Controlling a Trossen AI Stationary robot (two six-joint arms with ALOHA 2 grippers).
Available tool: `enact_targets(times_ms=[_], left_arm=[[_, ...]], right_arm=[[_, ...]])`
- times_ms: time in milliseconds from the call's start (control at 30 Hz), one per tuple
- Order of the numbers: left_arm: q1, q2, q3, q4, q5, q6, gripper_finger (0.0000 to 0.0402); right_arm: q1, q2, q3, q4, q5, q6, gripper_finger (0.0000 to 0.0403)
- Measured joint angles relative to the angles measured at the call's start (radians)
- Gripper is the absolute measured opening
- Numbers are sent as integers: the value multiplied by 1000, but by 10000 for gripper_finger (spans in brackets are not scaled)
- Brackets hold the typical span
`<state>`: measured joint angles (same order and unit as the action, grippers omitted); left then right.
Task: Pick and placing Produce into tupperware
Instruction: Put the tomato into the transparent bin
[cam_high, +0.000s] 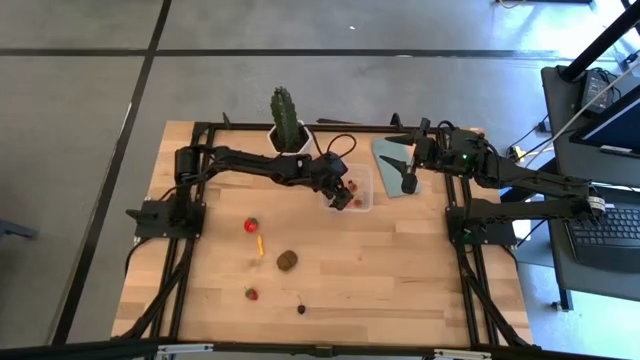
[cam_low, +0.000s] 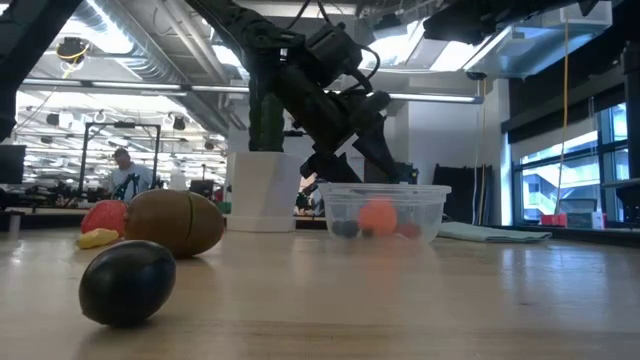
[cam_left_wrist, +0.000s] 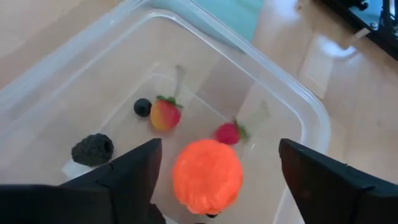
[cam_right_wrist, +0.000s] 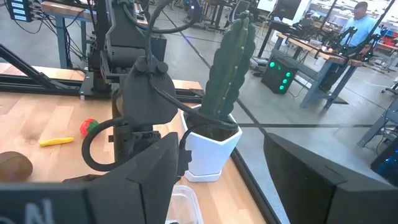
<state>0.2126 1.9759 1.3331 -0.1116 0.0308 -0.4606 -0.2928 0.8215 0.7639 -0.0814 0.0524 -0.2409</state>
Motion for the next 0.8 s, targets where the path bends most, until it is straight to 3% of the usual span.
enact_targets(times_ms=[167, 300, 533, 800], left_arm=[[14, -27, 0, -23, 67, 6, 323], [30, -104, 1, -198, 148, 51, 319], [3, -288, 1, -681, -39, -71, 323], [-85, -398, 0, -1057, -93, -253, 317]], right_arm=[[0, 0, 0, 0, 0, 0, 239], [0, 0, 0, -2, 0, 0, 239], [0, 0, 0, -1, 0, 0, 239], [0, 0, 0, 4, 0, 0, 239]])
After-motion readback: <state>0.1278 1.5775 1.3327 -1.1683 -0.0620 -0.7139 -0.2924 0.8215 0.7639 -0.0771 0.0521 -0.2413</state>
